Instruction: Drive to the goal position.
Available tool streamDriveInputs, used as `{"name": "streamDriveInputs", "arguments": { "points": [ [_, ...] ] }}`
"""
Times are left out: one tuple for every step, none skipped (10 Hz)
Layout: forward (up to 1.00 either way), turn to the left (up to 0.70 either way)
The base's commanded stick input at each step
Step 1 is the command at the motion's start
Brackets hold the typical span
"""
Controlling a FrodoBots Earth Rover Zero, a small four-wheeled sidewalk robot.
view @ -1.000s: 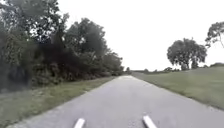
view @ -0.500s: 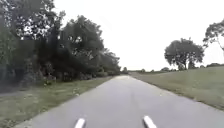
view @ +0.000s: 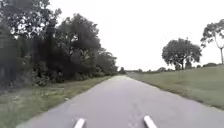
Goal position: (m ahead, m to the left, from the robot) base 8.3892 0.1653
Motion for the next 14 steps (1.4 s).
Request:
{"name": "streamDriveInputs", "arguments": {
  "points": [
    [0.70, 0.00],
    [0.70, 0.00],
    [0.70, 0.00],
    [0.70, 0.00],
    [0.70, 0.00],
    [0.70, 0.08],
    [0.70, 0.33],
    [0.70, 0.27],
    [0.70, 0.18],
    [0.70, 0.09],
    [0.70, 0.00],
    [0.70, 0.00],
    [0.70, 0.00],
    [0.70, 0.00]
  ]
}}
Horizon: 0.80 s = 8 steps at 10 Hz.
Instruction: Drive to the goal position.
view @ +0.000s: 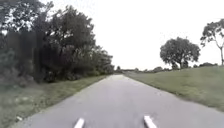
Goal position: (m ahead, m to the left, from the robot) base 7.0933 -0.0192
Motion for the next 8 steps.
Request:
{"name": "streamDriveInputs", "arguments": {
  "points": [
    [0.70, 0.00],
    [0.70, 0.00],
    [0.70, 0.00],
    [0.70, 0.00],
    [0.70, 0.00],
    [0.70, 0.00],
    [0.70, 0.00],
    [0.70, 0.00]
  ]
}}
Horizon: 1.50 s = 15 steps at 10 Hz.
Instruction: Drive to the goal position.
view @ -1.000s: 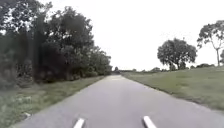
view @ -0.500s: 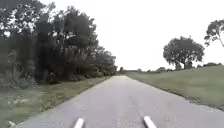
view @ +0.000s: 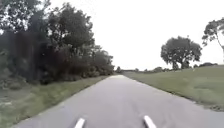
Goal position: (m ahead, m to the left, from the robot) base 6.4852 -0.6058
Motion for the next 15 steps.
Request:
{"name": "streamDriveInputs", "arguments": {
  "points": [
    [0.70, 0.00],
    [0.70, 0.00],
    [0.70, 0.00],
    [0.70, 0.00],
    [0.70, 0.00],
    [0.70, 0.00],
    [0.70, 0.00],
    [0.70, 0.00],
    [0.70, 0.00],
    [0.70, 0.29],
    [0.70, 0.28],
    [0.70, 0.19],
    [0.70, 0.10],
    [0.70, 0.01],
    [0.70, 0.00]
  ]
}}
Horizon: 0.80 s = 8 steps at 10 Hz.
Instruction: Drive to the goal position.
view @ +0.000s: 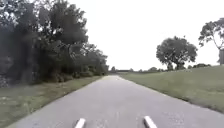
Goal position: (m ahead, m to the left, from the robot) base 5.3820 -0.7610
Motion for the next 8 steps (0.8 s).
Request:
{"name": "streamDriveInputs", "arguments": {
  "points": [
    [0.70, 0.00],
    [0.70, 0.00],
    [0.70, 0.00],
    [0.70, 0.00],
    [0.70, 0.00],
    [0.70, 0.00],
    [0.70, 0.00],
    [0.70, 0.00]
  ]
}}
